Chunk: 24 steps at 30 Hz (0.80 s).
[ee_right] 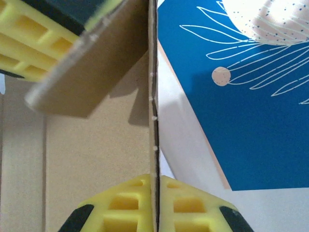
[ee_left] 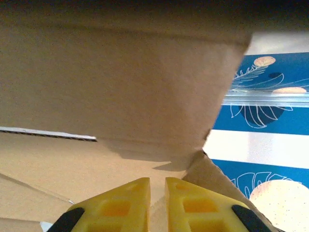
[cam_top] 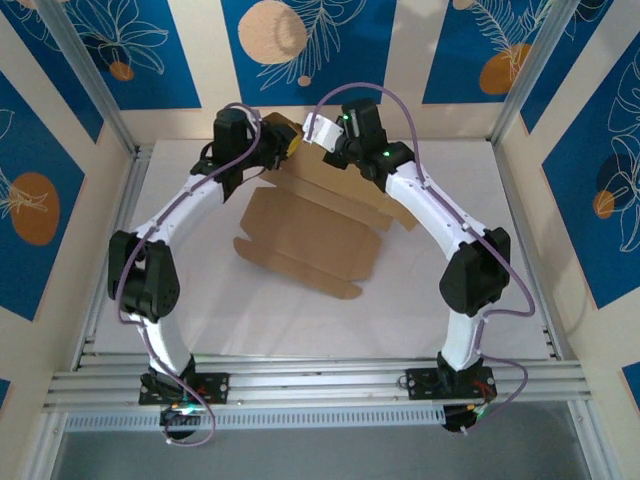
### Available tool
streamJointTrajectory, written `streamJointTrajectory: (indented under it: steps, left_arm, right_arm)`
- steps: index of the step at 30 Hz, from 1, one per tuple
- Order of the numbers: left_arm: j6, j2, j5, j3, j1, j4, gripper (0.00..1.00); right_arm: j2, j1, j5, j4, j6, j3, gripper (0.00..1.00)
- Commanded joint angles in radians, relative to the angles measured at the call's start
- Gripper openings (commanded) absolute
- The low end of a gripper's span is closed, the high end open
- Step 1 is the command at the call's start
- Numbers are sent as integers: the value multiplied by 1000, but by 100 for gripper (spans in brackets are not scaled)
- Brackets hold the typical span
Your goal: Fold the paper box
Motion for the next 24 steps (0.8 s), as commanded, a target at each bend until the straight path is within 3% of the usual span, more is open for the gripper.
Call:
streamJointTrajectory:
  steps: [1,8,16,18,21,24]
  left_arm:
    - [22,23,-3,75,-22,7,16]
    - [45,37,-9,93,-17,-6,16]
    - [147,-105,-44,-128,82,-17,26]
    - [183,-130,-50,-163,100,-35,34]
    - [321,-172,-54,-205,105,-46,55]
    - [540,-262,-18,-326,85,34,62]
  right_arm:
    - [8,34,-10,32,-15,28,0]
    - [-1,28,-2,44,-22,7,0]
    - [-36,-18,0,52,1,-17,0]
    - [-38,-19,-3,46,9,-17,0]
    - [-38,-20,-8,26,19,-16,0]
    - [-34,-20,-19,0,28,-12,0]
